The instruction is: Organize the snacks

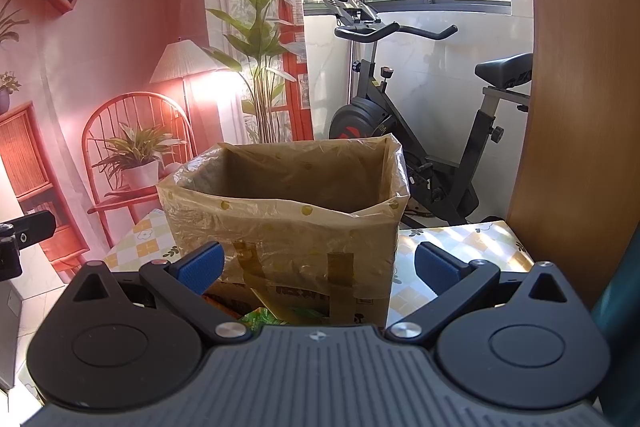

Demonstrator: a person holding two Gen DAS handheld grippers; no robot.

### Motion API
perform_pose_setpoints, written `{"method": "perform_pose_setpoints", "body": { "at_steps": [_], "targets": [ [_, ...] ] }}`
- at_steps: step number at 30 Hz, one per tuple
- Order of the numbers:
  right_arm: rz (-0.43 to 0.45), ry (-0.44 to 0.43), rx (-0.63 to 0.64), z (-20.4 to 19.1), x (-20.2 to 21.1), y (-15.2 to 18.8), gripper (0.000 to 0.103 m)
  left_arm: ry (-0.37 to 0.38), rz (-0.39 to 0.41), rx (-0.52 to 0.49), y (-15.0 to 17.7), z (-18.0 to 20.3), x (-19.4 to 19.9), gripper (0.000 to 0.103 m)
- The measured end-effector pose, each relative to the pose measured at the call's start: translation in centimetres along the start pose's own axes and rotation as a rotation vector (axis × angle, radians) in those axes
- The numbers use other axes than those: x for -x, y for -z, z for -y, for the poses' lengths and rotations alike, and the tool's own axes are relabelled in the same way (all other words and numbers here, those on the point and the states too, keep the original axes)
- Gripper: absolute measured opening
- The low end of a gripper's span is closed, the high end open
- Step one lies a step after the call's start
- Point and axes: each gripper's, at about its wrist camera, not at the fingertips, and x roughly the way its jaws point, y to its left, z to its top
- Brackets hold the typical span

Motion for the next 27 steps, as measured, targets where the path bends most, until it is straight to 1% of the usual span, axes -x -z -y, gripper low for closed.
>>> {"method": "perform_pose_setpoints", "body": {
  "at_steps": [27],
  "targets": [
    [-0.002,0.0,-0.001,0.02,-0.09,0.1,0.103,0.003,-0.007,0.001,0.15,-0.04,-0.03,0.1]
  ]
}}
